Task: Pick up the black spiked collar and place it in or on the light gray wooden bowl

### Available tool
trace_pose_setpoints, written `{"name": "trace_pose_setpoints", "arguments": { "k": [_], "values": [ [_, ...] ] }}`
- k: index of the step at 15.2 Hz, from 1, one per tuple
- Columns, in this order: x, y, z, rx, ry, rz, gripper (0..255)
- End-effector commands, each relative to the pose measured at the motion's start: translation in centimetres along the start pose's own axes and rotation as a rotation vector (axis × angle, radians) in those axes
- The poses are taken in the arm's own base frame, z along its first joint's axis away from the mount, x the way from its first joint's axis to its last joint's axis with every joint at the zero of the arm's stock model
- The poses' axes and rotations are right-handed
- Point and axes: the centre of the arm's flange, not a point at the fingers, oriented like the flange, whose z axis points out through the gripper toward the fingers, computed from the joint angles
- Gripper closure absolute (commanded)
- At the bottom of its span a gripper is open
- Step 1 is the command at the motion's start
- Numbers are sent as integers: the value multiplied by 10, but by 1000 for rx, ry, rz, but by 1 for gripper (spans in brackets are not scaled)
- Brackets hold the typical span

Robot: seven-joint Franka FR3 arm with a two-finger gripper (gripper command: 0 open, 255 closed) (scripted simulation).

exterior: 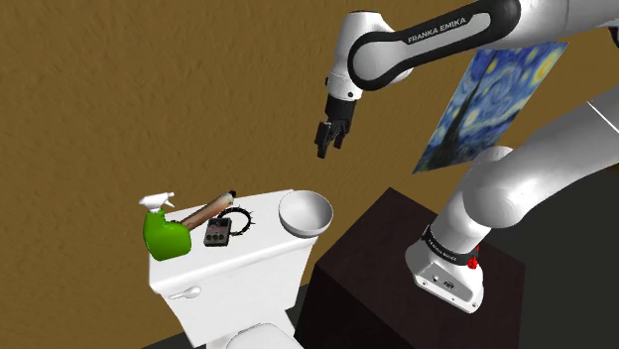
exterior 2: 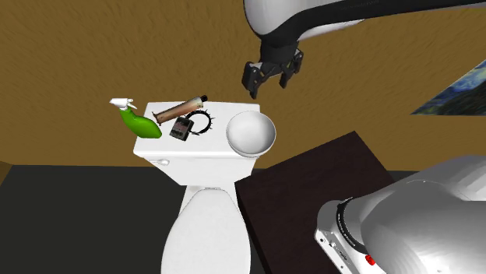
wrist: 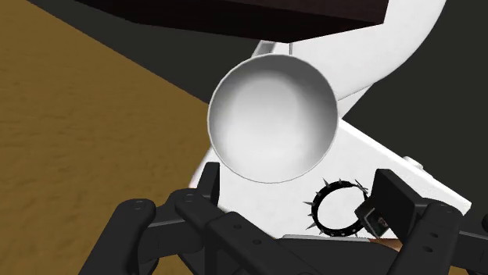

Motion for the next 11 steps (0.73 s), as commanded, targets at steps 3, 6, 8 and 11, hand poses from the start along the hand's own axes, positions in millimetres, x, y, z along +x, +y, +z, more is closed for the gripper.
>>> {"name": "trace_pose_setpoints", "arguments": {
  "k": [3, 6, 8, 11],
  "values": [
    [25, -16, 41, -8, 28, -42, 0],
    [46, -27, 71, -14, 46, -73, 0],
    [61, -34, 91, -19, 58, -93, 0],
    [82, -46, 120, -25, 77, -124, 0]
  ]
}}
